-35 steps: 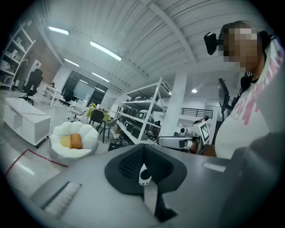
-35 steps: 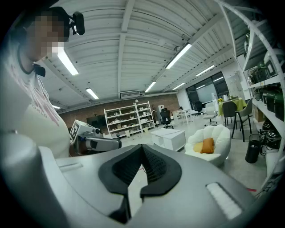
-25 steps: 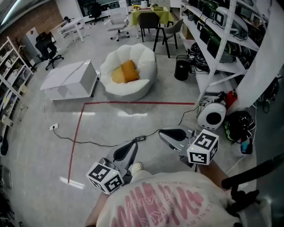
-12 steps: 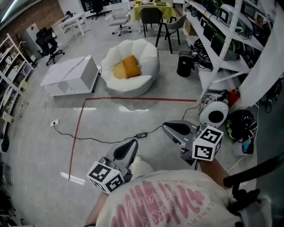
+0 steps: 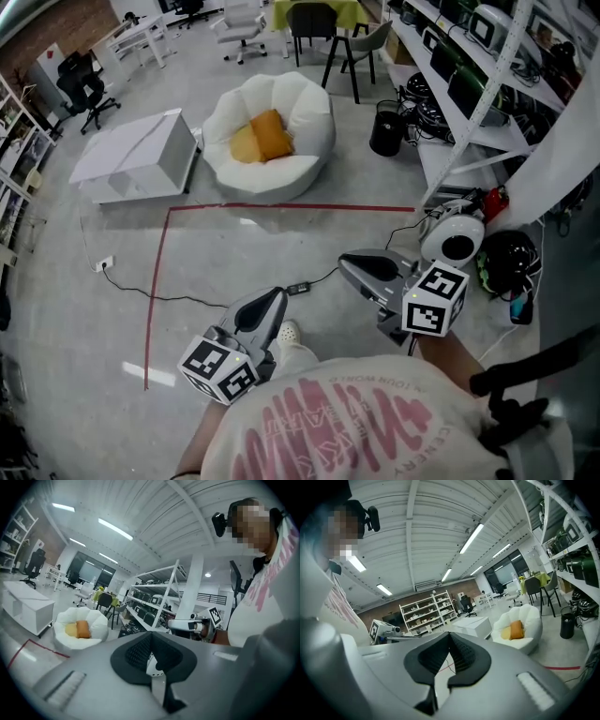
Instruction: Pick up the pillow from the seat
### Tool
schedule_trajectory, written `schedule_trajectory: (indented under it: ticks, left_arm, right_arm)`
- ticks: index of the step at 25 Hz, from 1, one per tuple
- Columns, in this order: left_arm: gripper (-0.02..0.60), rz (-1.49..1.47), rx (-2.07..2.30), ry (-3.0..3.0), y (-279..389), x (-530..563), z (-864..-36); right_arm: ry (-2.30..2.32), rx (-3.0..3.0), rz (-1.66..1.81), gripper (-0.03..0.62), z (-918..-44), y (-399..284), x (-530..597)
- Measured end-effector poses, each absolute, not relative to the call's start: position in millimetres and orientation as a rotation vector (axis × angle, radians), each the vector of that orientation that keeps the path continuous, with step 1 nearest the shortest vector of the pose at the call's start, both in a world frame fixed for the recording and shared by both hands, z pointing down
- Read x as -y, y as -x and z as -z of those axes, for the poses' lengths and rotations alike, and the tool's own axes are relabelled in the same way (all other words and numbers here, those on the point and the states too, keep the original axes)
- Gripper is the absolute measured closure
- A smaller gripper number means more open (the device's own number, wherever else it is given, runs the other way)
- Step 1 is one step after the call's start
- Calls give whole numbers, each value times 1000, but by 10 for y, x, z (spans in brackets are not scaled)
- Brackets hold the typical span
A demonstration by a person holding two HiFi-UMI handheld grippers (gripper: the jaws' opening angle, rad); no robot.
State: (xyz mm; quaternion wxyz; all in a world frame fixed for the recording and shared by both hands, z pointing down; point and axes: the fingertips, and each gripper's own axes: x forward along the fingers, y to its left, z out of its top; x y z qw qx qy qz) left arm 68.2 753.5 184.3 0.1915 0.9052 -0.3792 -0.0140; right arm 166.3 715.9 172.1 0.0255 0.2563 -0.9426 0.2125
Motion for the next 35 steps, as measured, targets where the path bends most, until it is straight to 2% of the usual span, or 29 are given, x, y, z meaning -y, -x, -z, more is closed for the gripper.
schedule_trajectory:
  ticks: [22, 35]
  left_arm:
    - [566, 25, 960, -2552, 694, -5908, -1784]
    - [566, 60, 911, -2571, 847, -5747, -1889]
  right_arm:
    - [-879, 2895, -609, 589, -1506, -366, -5613]
    - [-887, 2832, -605, 589, -1705, -68, -5558]
